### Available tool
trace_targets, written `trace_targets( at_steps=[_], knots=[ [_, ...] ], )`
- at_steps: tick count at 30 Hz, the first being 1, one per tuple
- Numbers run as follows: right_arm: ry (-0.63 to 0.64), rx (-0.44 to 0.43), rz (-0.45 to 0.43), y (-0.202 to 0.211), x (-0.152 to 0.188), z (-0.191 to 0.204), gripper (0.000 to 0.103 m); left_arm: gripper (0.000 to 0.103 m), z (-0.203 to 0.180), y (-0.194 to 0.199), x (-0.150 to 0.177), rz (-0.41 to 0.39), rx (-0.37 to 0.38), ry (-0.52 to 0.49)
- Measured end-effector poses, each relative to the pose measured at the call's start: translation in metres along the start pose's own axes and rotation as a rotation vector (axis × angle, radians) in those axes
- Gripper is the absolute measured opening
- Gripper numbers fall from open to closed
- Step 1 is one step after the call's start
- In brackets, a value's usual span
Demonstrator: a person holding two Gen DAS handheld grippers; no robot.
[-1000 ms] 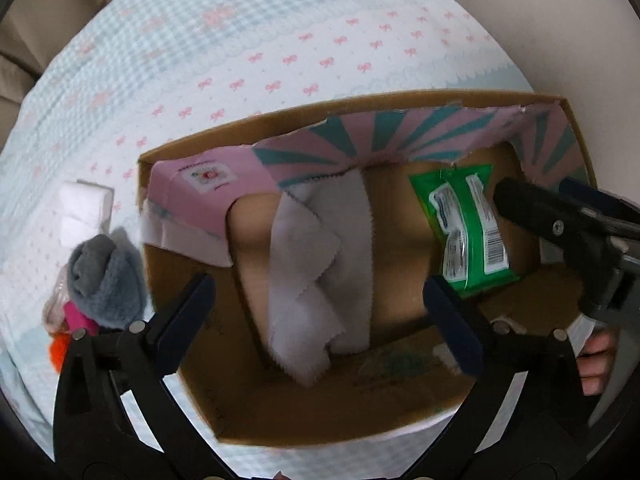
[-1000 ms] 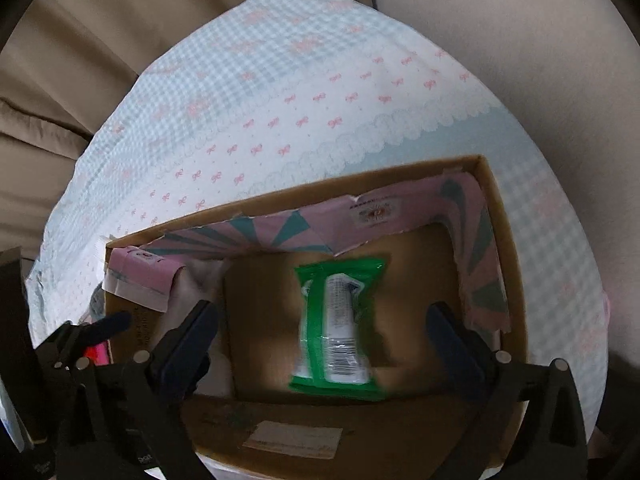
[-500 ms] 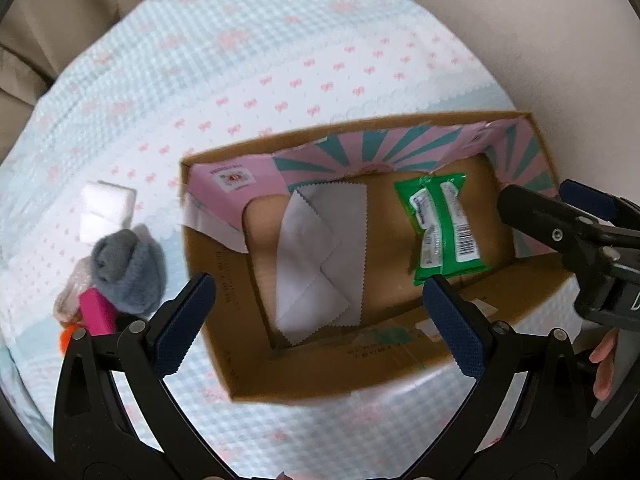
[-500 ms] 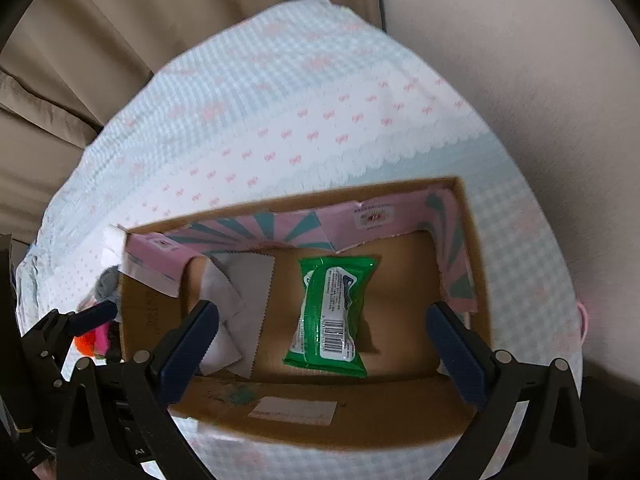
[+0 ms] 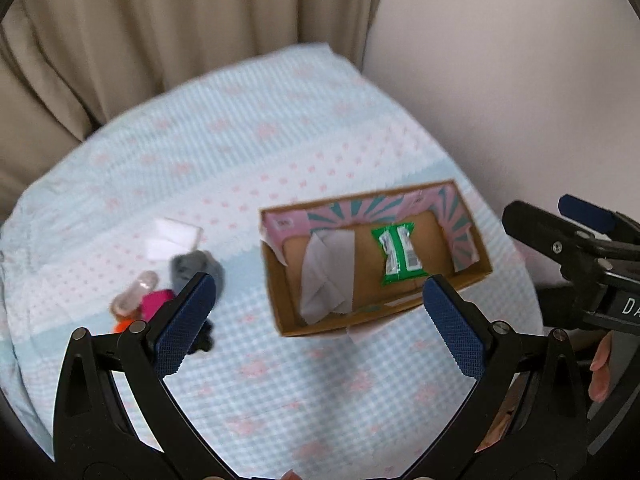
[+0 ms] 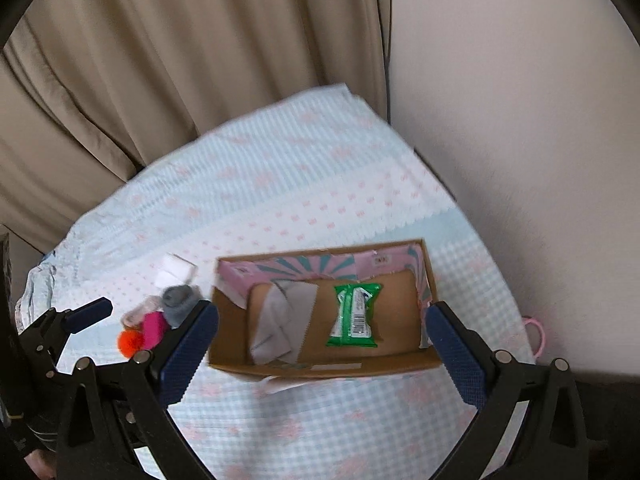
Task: Organize soft objects
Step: 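Lift both tools out of the box back toward the remaining items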
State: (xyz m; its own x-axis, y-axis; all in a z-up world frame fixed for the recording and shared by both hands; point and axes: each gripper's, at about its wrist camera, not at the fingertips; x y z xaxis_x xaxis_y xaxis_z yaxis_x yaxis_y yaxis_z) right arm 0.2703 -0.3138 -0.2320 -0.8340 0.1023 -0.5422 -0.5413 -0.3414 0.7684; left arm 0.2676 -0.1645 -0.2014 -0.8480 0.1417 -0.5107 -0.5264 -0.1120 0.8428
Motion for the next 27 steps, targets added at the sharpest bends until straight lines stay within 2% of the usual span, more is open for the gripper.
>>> trace_targets(
  at_steps=[6,10,13,20,22,27],
  knots=[
    [0.070,0.028,-0.101,0.062,0.018,0.063,0.103,0.103,0.053,0.072,0.022,-0.129,0.004,0.047],
    [0.112,0.049,-0.156,0.086,0.036,0.100,0.103,0.103,0.095,0.109,0.043,-0.209,-0.003,0.088],
    [0.128,0.096,-0.232,0.104,0.057,0.127,0.103,0.103,0.129,0.133,0.060,-0.261,-0.016,0.115],
    [0.164,0.112,-0.301,0.117,0.095,0.173,0.103,0.103,0.193,0.166,0.101,-0.343,-0.058,0.134],
    [0.175,0.134,-0.319,0.117,0.104,0.186,0.103,0.103,0.212,0.169,0.112,-0.349,-0.061,0.139],
    [0.187,0.123,-0.338,0.112,0.122,0.215,0.103,0.103,0.253,0.167,0.132,-0.337,-0.049,0.153]
  ],
)
Point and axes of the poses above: each gripper's, at about its wrist camera, not at the fingertips, and y roughly against the way its jaws point, z to its left, x to its underside, and after that the axes turned 13 degrees about -x, right-handed
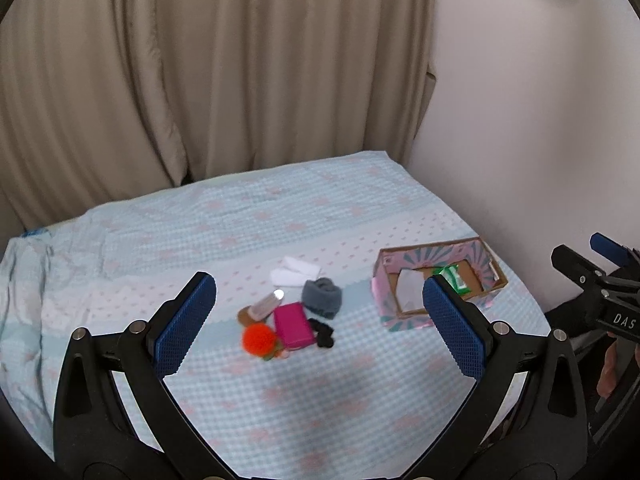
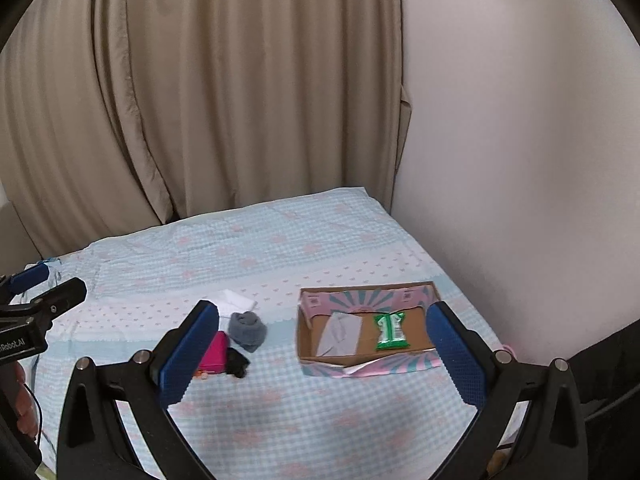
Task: Organize soft objects
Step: 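Lift both tools out of the box back toward the remaining items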
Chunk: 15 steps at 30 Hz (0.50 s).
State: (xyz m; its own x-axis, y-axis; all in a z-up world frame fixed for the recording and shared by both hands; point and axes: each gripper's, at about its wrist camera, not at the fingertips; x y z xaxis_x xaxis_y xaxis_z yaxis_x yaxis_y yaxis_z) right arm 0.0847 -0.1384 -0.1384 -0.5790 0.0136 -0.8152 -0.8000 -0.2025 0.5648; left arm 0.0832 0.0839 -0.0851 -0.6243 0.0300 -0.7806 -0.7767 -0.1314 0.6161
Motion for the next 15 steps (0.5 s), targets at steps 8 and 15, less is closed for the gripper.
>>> trace_targets(
  at_steps=[8,15],
  knots=[
    [-0.023,-0.027,0.005,-0.020,0.015,0.049,0.103,0.103,0.051,-0.025,0.023,0.036,0.023,-0.022],
    [-0.075,-0.068,0.052,-0.070,0.045,0.081,0.103,0.103,0.077,-0.088,0.056,0.109,0.047,-0.062]
  ],
)
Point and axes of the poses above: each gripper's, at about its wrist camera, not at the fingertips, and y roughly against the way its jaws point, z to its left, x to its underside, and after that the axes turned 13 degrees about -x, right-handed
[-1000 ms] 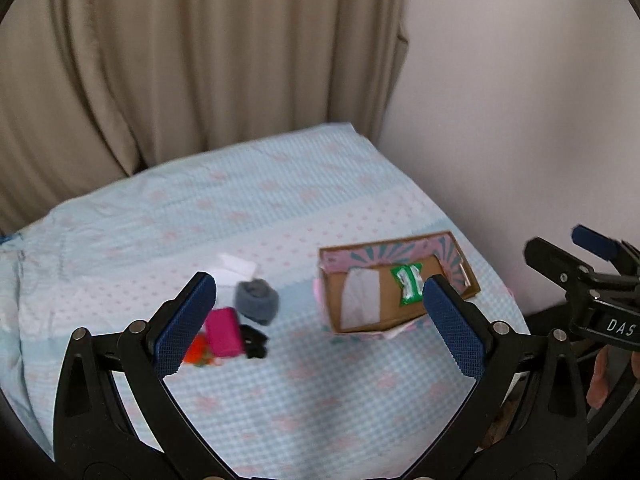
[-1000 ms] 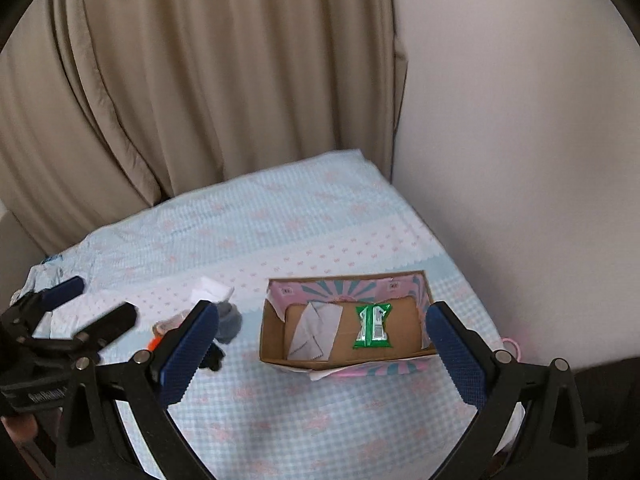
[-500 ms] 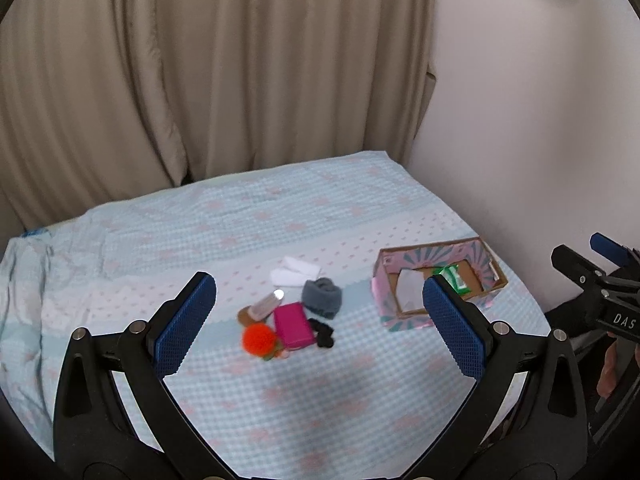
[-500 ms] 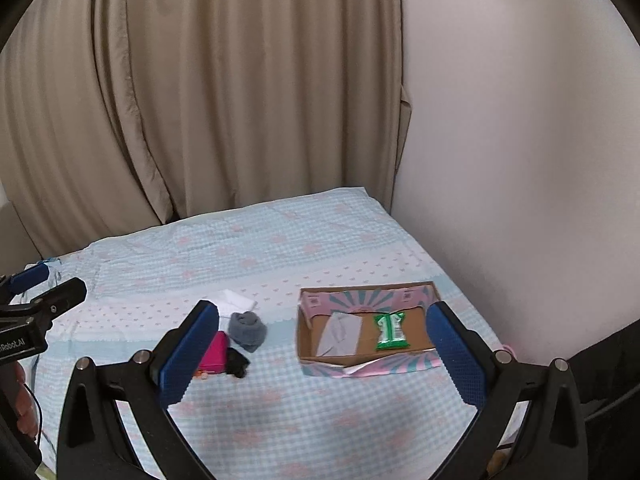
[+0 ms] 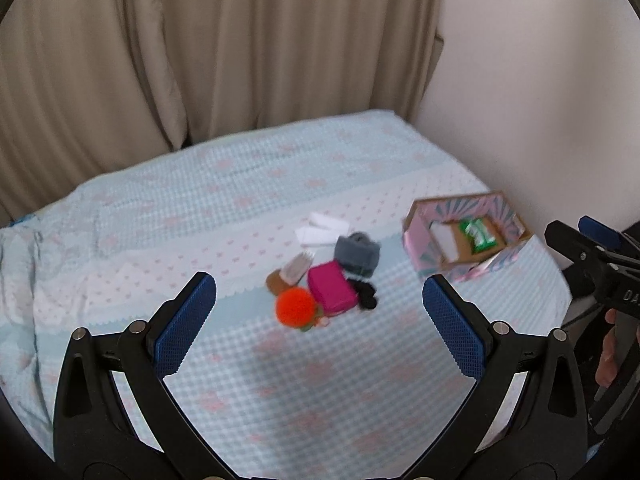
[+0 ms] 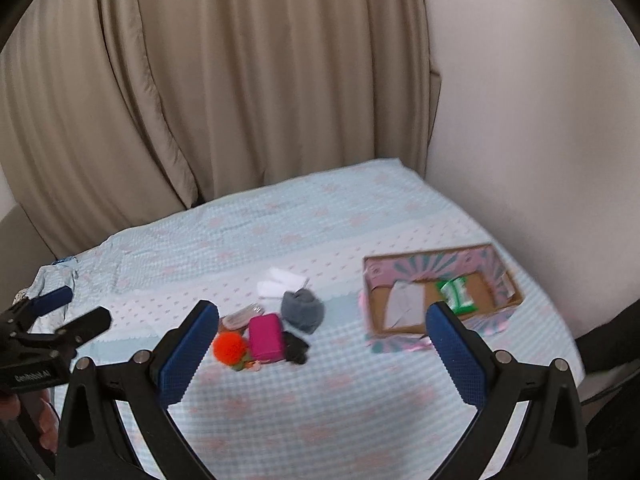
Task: Organize soft objects
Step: 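Lift both tools out of the box back toward the remaining items, then grasp the orange pompom with the left tool while the right tool grasps the black glove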
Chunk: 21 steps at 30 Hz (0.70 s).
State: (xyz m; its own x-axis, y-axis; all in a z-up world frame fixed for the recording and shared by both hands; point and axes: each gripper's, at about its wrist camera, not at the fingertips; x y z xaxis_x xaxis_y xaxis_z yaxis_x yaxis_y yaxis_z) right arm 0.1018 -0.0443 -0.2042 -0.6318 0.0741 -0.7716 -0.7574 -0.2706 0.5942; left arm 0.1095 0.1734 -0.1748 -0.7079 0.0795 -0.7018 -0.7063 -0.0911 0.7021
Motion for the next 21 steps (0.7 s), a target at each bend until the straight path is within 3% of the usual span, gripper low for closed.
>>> trace_targets(
  at_steps=[8,18,21],
  knots=[
    [-0.084,-0.030,0.081,-0.079,0.042,-0.003,0.103,0.103,0.011,-0.102,0.030,0.117,0.013,0.054],
    [-0.216,-0.005,0.139,-0.197,0.088,-0.039,0.103,0.100,0.000,-0.232,0.071,0.241,0.038,0.152],
    [-0.251,-0.005,0.159,-0.232,0.102,-0.050,0.094,0.096,-0.005,-0.262,0.082,0.282,0.051,0.183]
  ],
)
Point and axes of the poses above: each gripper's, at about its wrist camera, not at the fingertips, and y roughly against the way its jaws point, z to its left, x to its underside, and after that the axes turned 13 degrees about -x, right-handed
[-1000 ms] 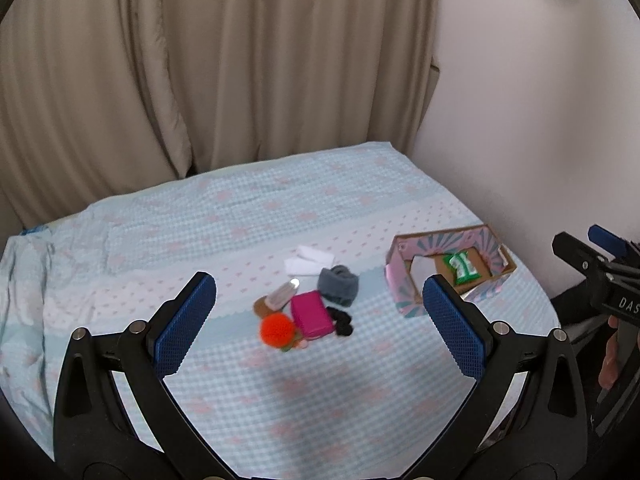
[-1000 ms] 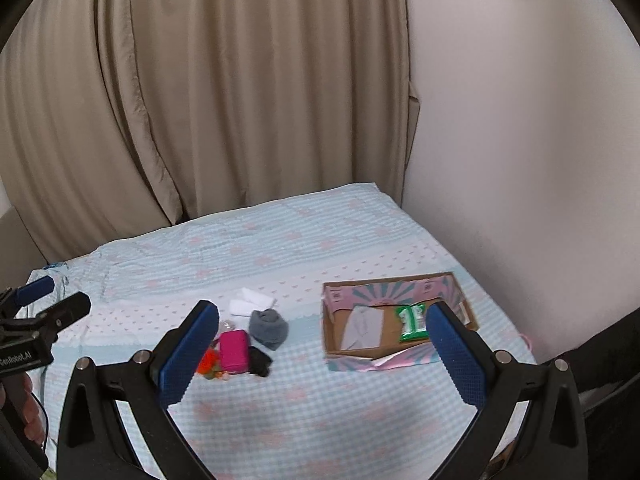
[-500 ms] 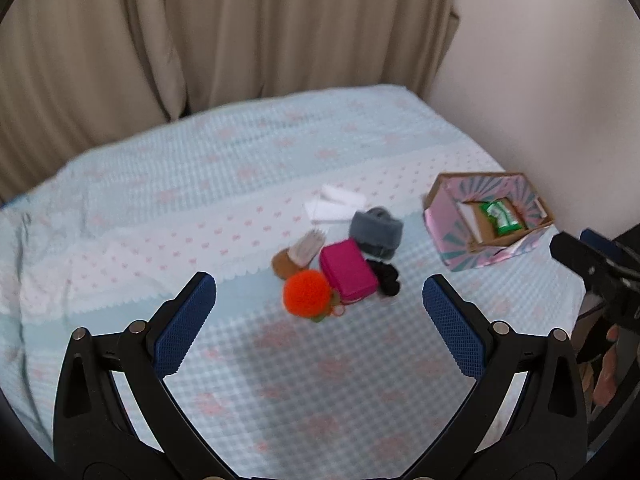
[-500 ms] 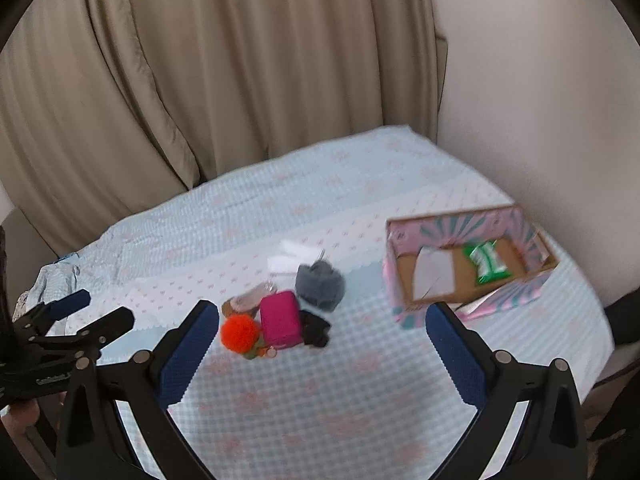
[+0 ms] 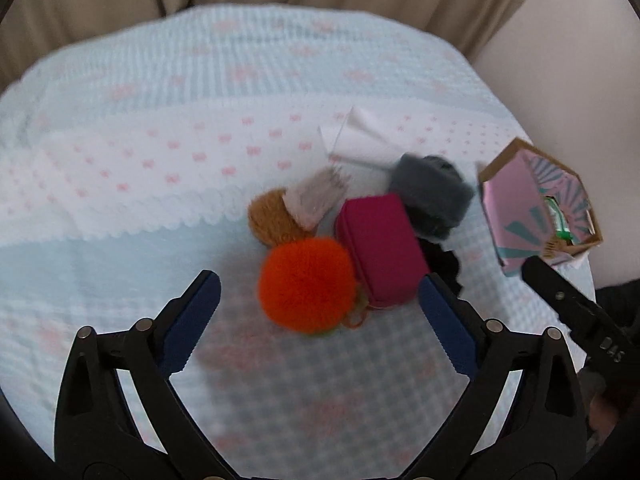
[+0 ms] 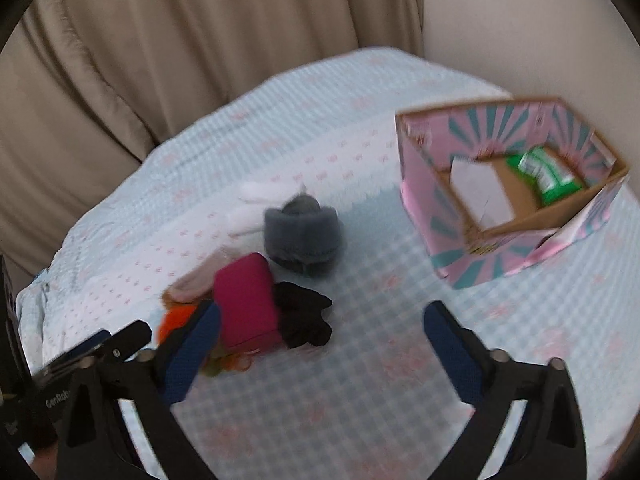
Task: Organize soft objects
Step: 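Grasp the orange pompom with the left tool while the right tool grasps the black glove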
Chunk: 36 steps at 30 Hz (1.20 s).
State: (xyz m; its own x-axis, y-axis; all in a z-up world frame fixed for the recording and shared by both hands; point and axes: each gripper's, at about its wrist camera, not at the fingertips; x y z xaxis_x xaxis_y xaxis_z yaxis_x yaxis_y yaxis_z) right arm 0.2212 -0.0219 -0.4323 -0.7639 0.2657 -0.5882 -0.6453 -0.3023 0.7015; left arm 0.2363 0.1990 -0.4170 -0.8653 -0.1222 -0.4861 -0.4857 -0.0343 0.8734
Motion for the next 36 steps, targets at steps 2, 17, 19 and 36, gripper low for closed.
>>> trace_targets(
  at_steps=[2,17,19,36],
  knots=[
    [-0.026,-0.005,0.024,-0.025,0.003,-0.009,0.090,0.092,0.001,-0.022,0.003,0.032,0.011,0.025],
    [-0.161,-0.038,0.090,-0.108,0.019,-0.040,0.069,0.055,-0.005,-0.081,0.016,0.068,-0.005,0.042],
    [-0.142,-0.033,0.084,-0.108,0.020,-0.038,0.066,0.046,-0.007,-0.081,0.014,0.063,-0.022,0.024],
    [0.045,-0.015,0.111,-0.105,0.013,-0.010,0.020,0.034,-0.014,-0.050,0.012,0.014,-0.043,-0.019]
  ],
)
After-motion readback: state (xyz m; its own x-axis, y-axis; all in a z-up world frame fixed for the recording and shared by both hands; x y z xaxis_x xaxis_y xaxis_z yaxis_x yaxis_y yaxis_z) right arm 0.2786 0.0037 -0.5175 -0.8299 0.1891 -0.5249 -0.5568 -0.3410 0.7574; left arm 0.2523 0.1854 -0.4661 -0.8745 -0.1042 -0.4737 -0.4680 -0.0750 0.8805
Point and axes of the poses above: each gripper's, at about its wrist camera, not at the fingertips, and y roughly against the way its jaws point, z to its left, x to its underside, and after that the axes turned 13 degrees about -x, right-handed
